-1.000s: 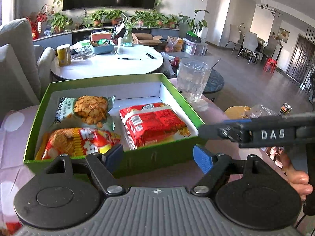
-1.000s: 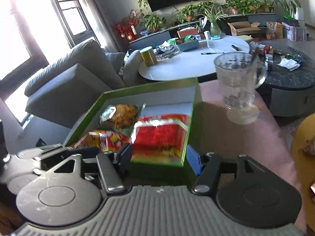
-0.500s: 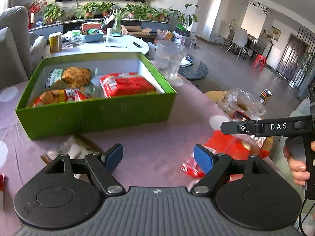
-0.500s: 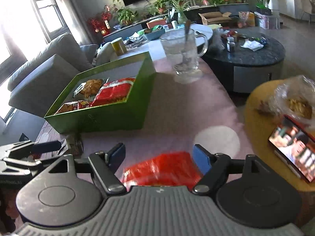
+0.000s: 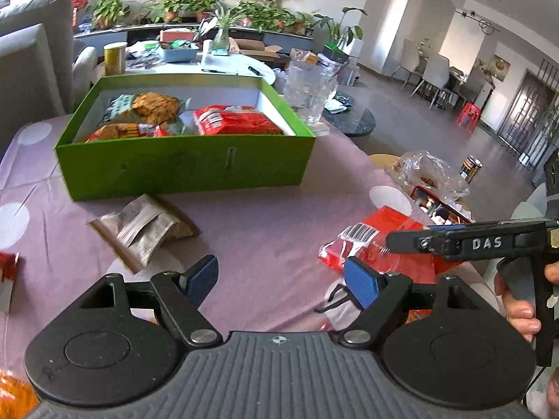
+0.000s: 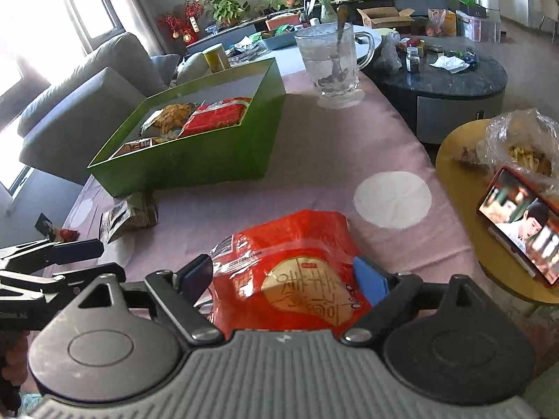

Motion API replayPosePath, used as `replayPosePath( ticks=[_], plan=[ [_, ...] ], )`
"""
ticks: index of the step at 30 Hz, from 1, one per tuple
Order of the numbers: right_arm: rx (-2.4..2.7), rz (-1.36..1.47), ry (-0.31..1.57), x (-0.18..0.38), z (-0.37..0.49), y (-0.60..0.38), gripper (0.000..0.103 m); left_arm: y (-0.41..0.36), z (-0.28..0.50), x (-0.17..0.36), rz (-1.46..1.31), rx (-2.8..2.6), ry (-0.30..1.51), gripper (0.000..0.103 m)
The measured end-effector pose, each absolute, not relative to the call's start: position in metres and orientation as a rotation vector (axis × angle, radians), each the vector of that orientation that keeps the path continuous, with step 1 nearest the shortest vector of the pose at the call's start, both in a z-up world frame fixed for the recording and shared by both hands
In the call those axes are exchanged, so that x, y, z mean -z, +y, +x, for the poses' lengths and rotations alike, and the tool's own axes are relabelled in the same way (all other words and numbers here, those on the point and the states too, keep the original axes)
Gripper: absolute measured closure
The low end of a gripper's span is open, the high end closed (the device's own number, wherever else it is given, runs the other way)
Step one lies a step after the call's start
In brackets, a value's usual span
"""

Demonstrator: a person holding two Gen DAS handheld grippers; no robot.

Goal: Organize snacks
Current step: 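Close the right tool on the large red bread bag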

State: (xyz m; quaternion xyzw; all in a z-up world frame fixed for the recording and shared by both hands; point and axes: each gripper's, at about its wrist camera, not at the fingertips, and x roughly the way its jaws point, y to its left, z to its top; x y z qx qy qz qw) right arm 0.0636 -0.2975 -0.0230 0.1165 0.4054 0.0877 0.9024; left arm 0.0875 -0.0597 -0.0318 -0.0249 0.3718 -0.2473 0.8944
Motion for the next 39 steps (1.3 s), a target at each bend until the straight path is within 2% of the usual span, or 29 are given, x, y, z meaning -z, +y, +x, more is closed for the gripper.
replayPosePath(
  ticks=[8,17,26,31,39],
  plan=[
    [-0.121,0.328,0.831,0.026,0.058,-0.321,0.018,-0.057,0.086,0.037,-0.062,0.506,0.792,0.026],
    [-0.206,0.494,0.927,0.046,0.062,-0.314,0.018,-0.068,0.081,0.041,-0.026,0.529,0.810,0.026],
    [-0.215,0.519,0.907,0.045,0.089,-0.268,0.020,-0.064,0.082,0.043,-0.026,0.505,0.817,0.026],
    [-0.294,0.425,0.896,0.042,0.108,-0.245,0.019,-0.058,0.084,0.046,-0.036,0.492,0.826,0.026],
    [-0.286,0.380,0.820,0.022,0.101,-0.272,0.016,-0.062,0.088,0.050,-0.040,0.501,0.838,0.026]
  ],
)
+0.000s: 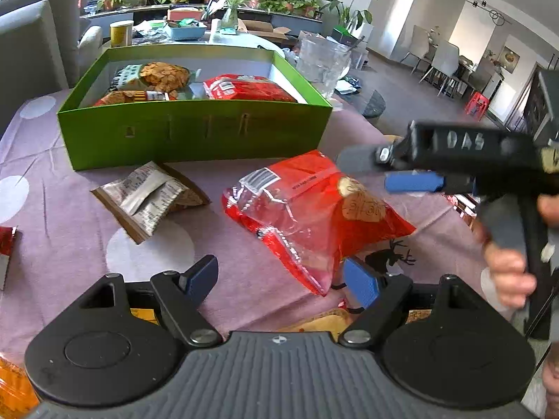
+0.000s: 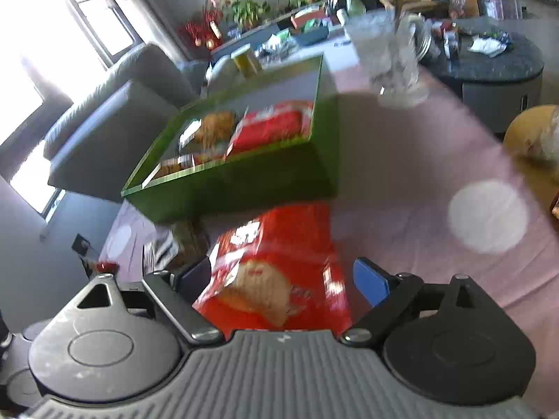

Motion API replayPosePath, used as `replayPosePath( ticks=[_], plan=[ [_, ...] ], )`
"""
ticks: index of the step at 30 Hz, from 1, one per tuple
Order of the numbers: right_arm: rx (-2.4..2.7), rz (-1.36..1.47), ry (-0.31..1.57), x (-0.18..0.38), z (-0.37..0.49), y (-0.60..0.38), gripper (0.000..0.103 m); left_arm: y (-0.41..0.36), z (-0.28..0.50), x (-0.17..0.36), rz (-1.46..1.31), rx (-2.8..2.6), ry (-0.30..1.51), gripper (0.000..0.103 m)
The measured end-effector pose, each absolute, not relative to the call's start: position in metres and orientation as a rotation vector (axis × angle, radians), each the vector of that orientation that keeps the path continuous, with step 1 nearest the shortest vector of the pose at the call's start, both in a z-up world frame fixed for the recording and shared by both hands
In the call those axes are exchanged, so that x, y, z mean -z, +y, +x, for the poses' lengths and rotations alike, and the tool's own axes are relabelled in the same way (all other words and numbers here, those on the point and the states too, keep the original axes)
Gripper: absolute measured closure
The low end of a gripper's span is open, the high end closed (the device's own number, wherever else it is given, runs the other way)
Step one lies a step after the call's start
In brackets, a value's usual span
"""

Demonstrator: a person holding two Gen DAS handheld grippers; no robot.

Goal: Organize snacks
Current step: 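Close the right tool on the large red bread bag, then lift the red bread bag off the table with the right tool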

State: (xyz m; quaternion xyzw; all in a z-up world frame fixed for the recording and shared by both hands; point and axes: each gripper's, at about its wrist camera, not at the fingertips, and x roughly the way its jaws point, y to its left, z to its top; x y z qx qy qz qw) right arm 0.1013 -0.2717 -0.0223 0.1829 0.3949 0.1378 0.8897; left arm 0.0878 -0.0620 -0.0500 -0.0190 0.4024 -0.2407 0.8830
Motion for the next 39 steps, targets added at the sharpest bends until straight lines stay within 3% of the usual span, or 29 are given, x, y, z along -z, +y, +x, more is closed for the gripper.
replayPosePath(
  ticks=[39],
  plan=[
    [-0.329,0.337,0.897,0.046,0.105,-0.269,0.023,-0.084,0.114,0.063,-0.033,0.545,0.876,0.025]
  ],
)
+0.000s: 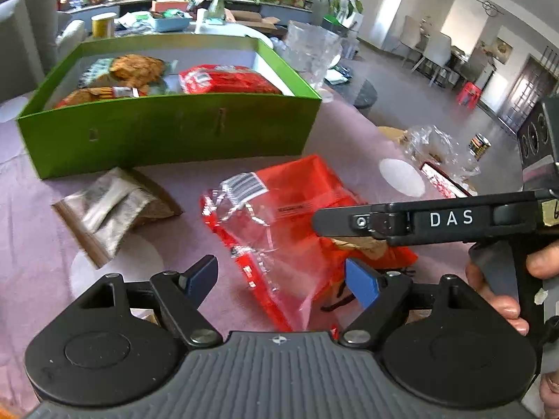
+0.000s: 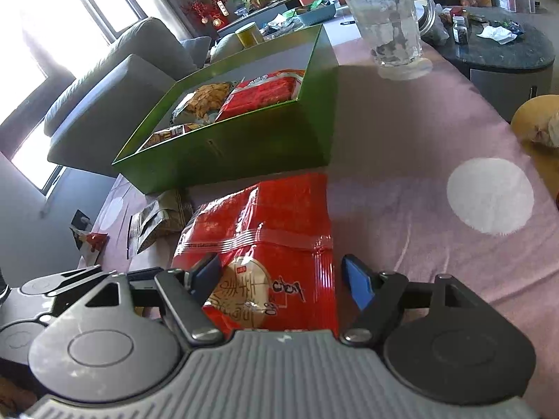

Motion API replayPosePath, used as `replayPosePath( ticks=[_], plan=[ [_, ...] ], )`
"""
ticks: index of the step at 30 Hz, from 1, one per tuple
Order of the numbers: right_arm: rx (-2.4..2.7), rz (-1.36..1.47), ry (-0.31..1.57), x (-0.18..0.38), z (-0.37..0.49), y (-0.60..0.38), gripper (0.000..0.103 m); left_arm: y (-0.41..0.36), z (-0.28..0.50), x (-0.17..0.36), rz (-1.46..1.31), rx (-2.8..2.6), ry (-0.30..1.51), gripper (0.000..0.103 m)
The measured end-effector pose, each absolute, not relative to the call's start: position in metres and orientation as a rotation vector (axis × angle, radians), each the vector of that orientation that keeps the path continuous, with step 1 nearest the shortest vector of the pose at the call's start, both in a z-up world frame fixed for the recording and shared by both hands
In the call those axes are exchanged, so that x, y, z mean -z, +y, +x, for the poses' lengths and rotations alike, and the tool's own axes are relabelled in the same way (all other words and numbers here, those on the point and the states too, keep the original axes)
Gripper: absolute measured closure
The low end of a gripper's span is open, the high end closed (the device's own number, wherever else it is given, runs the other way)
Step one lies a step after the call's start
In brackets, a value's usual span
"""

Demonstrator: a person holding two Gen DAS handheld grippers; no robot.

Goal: Organize snacks
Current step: 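Lift the red bread bag off the table with the right tool, then carry the red bread bag over the green box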

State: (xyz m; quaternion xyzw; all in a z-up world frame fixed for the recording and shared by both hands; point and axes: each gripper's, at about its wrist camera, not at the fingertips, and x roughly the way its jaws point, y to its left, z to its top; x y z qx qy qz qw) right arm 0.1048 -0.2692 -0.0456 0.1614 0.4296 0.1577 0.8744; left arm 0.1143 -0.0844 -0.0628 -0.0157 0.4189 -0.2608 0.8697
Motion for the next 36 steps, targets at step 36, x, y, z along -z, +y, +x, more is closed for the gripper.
replayPosePath(
  ticks=[36],
  plan=[
    [-0.385,0.367,0.920,0.046,0.108,-0.263,0.032,-0.106,0.123,0.072,0.009,0.593,0.864,0.028]
  ],
)
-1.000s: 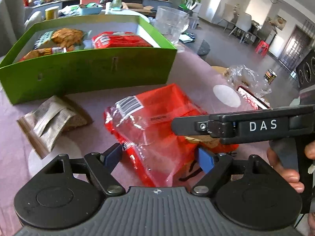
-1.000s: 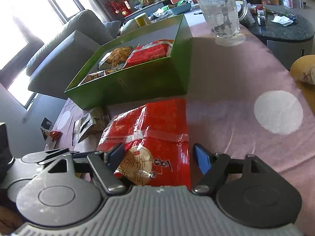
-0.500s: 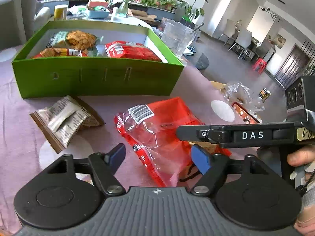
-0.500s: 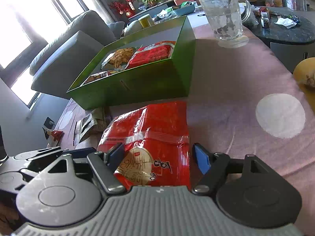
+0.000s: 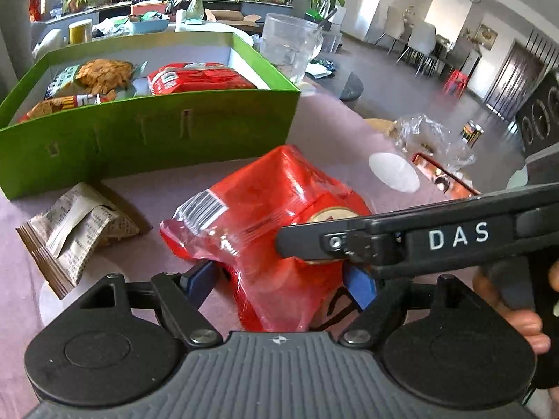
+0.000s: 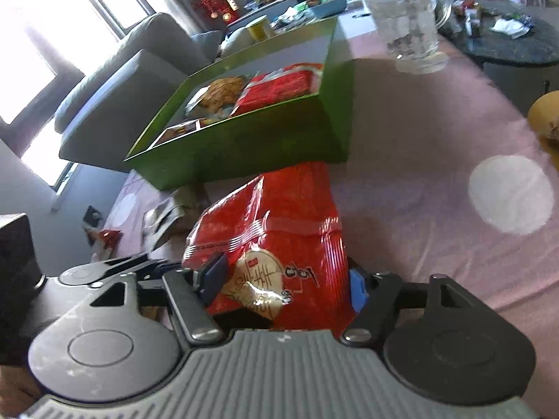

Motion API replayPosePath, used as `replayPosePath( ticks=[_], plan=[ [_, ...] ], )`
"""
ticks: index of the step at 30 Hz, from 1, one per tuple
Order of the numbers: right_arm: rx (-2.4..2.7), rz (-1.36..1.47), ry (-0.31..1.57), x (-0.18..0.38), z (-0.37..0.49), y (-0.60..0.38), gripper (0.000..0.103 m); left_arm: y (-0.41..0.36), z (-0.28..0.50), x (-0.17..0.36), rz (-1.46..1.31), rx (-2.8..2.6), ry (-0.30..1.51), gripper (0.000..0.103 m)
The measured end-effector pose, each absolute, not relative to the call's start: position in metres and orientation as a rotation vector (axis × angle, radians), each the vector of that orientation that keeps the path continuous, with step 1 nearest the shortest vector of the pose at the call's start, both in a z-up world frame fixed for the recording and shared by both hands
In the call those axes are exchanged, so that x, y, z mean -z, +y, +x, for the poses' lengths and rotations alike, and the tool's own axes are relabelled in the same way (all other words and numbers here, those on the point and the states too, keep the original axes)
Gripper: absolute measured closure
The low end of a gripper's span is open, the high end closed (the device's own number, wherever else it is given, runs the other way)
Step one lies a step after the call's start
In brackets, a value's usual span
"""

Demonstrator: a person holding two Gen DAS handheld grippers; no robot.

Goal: Organize snacks
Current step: 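Carry the red bread bag over the green box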

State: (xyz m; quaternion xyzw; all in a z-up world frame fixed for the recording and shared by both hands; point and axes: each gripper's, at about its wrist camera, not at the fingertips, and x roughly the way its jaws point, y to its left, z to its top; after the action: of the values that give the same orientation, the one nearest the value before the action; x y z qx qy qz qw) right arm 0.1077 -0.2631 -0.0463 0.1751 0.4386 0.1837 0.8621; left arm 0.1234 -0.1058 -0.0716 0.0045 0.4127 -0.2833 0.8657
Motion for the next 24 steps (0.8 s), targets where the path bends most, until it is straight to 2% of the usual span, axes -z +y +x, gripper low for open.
replayPosePath(
  ticks=[2,4,14,24],
  plan=[
    [-0.397,0.377,0.919,0.044,0.106,-0.261,0.040,-0.104,0.124,0.069,-0.023,0.608,0.869,0.033],
    [-0.399,0.357,0.907,0.039,0.101,-0.257,0.043,-0.100,0.123,0.065,-0.034,0.617,0.856,0.035],
    [-0.430,0.329,0.785,0.002,0.093,-0.251,0.044,-0.095,0.113,0.025,0.019,0.606,0.724,0.035],
    [-0.458,0.374,0.708,-0.026,0.122,-0.250,0.044,-0.093,0.143,-0.014,0.084,0.560,0.629,0.035]
  ],
)
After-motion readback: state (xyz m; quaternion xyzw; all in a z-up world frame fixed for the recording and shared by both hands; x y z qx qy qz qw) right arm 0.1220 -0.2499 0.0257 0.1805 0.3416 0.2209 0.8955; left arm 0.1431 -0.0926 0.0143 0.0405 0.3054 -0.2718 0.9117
